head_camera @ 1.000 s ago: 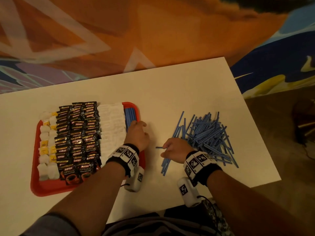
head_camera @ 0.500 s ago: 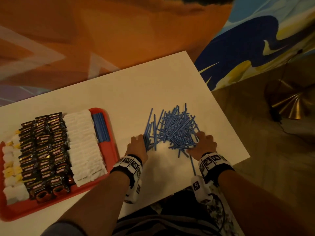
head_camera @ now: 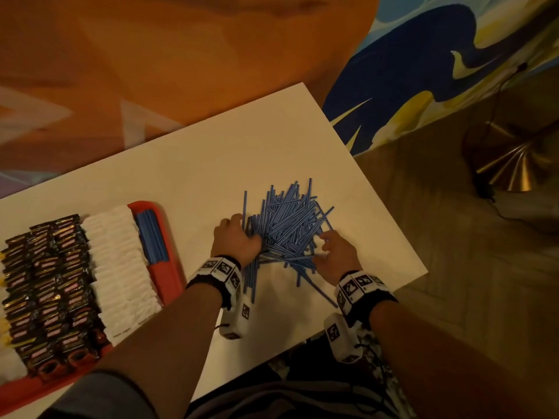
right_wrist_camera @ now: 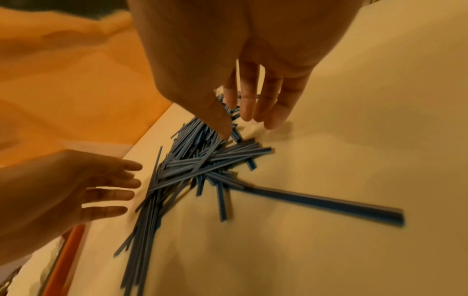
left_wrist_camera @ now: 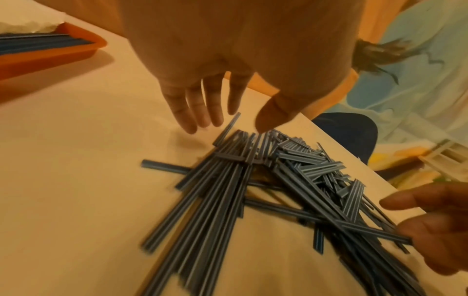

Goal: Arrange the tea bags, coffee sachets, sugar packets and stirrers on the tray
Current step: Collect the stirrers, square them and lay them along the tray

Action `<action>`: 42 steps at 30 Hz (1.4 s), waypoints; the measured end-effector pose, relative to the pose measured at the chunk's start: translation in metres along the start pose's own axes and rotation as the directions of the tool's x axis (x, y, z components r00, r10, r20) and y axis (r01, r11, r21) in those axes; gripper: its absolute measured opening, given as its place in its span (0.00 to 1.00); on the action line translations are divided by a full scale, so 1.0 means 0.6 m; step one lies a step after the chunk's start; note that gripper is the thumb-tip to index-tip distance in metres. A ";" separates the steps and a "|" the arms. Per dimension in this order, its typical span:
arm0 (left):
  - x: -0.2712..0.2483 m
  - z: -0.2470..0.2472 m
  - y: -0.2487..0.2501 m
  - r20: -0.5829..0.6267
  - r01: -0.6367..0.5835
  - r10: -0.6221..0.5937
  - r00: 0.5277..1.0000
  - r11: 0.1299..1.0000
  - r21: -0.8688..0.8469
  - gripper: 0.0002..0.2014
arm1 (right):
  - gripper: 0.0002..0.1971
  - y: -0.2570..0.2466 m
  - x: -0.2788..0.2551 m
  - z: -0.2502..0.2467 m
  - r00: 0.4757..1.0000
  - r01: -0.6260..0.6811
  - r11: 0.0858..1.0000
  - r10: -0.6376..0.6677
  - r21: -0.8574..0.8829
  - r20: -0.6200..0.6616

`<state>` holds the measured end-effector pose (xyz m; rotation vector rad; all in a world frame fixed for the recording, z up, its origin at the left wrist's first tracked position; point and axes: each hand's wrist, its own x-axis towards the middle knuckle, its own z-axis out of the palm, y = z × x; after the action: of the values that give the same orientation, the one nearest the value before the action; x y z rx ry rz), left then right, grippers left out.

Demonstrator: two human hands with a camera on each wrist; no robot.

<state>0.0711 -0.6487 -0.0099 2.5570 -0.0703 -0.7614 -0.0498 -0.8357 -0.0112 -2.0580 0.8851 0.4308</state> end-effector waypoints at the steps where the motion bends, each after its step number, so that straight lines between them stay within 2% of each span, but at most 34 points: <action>1: 0.003 0.002 0.015 0.005 -0.014 0.013 1.000 0.998 0.060 0.38 | 0.24 0.004 0.002 -0.005 1.000 -0.005 1.000 0.005 0.012 -0.005; 5: 0.021 0.028 0.087 0.128 -0.099 0.064 0.990 0.950 0.297 0.60 | 0.24 0.022 0.005 -0.024 0.997 -0.072 0.996 0.072 0.052 0.017; 8: 0.029 0.059 0.127 0.185 -0.109 0.036 0.982 0.909 0.402 0.64 | 0.22 0.038 0.006 -0.030 0.994 -0.105 0.992 0.103 0.065 0.036; 11: 0.030 0.076 0.150 0.140 -0.077 0.020 0.990 0.908 0.411 0.58 | 0.18 0.050 0.013 -0.032 0.992 -0.117 0.990 0.114 0.083 0.048; 17: 0.050 0.066 0.144 0.138 0.007 -0.032 0.990 0.984 0.180 0.41 | 0.17 0.056 0.017 -0.040 0.990 -0.096 0.993 0.089 0.064 0.108; 22: 0.055 0.048 0.123 0.081 0.115 -0.113 0.990 0.993 -0.011 0.40 | 0.14 0.056 0.021 -0.040 0.991 -0.086 0.995 0.080 0.053 0.110; 28: 0.060 0.025 0.091 0.059 0.259 -0.254 0.965 0.959 -0.110 0.35 | 0.11 0.050 0.022 -0.037 0.992 -0.095 0.994 0.089 0.058 0.085; 33: 0.055 0.005 0.064 0.059 0.274 -0.267 0.962 0.945 -0.178 0.20 | 0.09 0.037 0.025 -0.036 0.993 -0.082 0.996 0.079 0.027 0.088; 37: 0.054 -0.005 0.038 0.037 0.263 -0.261 0.965 0.934 -0.241 0.17 | 0.10 0.027 0.028 -0.033 0.994 -0.069 0.998 0.068 0.012 0.088; 39: 0.052 -0.011 0.029 0.030 0.258 -0.259 0.965 0.926 -0.275 0.09 | 0.10 0.022 0.030 -0.030 0.994 -0.063 0.998 0.064 -0.013 0.089; 42: 0.051 -0.021 0.015 0.016 0.281 -0.289 0.957 0.914 -0.292 0.16 | 0.10 0.013 0.035 -0.030 0.992 -0.065 0.998 0.066 -0.016 0.104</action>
<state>0.1046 -0.6567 -0.0123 2.3173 0.4054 -0.7773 -0.0411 -0.8623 -0.0167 -2.0030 0.8904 0.5755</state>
